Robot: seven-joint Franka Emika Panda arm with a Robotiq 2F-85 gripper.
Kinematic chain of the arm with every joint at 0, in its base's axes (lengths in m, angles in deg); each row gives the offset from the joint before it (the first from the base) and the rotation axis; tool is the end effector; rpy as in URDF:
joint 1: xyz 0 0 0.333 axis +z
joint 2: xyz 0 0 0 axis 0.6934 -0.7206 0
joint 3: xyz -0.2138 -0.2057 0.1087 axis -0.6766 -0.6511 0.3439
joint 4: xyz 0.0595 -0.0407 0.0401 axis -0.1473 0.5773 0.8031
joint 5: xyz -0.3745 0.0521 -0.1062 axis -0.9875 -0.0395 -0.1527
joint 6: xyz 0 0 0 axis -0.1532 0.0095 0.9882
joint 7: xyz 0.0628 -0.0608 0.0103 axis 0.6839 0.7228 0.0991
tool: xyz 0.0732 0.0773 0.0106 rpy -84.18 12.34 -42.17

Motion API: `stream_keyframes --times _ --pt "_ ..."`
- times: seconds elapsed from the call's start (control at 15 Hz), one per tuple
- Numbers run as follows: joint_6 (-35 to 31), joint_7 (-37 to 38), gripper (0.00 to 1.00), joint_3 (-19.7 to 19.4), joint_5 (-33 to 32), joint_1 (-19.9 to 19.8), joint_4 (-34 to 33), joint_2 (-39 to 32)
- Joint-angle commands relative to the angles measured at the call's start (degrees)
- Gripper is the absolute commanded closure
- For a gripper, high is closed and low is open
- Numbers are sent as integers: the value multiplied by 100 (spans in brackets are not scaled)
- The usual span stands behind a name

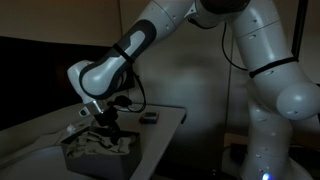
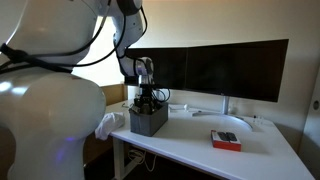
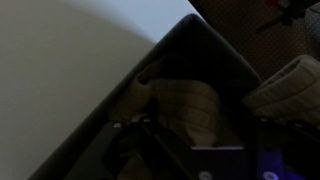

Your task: Put the shirts inside the basket

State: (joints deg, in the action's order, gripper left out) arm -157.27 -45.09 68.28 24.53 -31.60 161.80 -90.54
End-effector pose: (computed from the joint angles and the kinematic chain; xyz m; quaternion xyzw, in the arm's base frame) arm 0.5411 0.2011 0.2748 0.8812 0.4418 -0.1633 0.0396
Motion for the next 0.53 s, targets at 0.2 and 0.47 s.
stream_keyframes --times 0.2,0.47 --pt "-166 280 0 139 -753 52 239 976" --pt "-290 172 0 274 -977 101 90 1338"
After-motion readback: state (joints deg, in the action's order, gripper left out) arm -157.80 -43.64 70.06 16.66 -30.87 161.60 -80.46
